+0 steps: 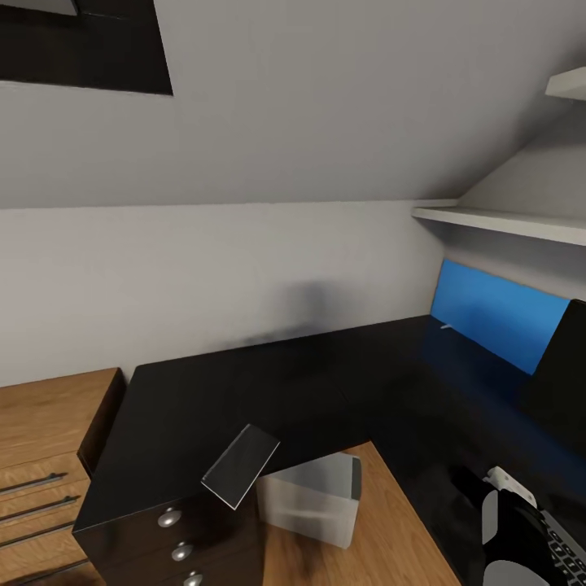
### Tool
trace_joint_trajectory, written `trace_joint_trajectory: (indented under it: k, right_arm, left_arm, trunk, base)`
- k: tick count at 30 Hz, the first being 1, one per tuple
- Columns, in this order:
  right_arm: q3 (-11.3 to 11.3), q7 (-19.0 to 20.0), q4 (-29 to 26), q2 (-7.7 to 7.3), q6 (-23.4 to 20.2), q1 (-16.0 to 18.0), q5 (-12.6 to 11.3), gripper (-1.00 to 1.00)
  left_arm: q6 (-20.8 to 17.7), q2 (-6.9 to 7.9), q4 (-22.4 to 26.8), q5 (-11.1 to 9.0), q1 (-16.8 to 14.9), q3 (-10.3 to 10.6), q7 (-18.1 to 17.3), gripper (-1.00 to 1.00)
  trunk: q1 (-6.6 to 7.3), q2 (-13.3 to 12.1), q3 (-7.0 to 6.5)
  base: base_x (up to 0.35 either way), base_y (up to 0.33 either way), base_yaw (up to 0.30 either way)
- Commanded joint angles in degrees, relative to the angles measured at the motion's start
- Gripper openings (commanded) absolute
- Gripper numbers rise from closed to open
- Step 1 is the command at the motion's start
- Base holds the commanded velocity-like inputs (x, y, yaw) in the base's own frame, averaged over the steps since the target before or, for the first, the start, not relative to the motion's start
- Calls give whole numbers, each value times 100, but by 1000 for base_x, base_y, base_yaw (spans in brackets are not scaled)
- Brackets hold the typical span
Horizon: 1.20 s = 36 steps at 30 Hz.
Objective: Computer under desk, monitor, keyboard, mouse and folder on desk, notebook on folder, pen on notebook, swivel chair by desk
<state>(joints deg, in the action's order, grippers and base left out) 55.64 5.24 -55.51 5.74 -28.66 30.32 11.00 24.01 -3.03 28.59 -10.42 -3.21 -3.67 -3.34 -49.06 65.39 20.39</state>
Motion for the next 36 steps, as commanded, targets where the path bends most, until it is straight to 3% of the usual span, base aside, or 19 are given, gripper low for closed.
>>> trace_joint_trajectory:
  k: [1,14,33,36]
  right_arm:
    - [27,54,-12,6,-25,9,60,100]
    - [34,108,-60,6,-17,9,16,100]
    - [25,116,-506,71,-17,9,-5,100]
    - [20,124,-518,114,-17,9,-5,100]
  left_arm:
    - [9,-5,-2,-30,-4,-22,-35,100]
    - [16,-2,-2,-30,-4,-32,-38,100]
    - [16,4,-2,-41,-4,-54,-41,100]
    - [12,4,-2,-44,-3,-50,-41,100]
  trunk:
    - [0,5,7]
    - [0,5,7]
    - [417,-758,-334]
    - [417,-758,-333]
  base:
    - [0,0,0]
    - [0,0,0]
    - [0,0,0]
    - [0,0,19]
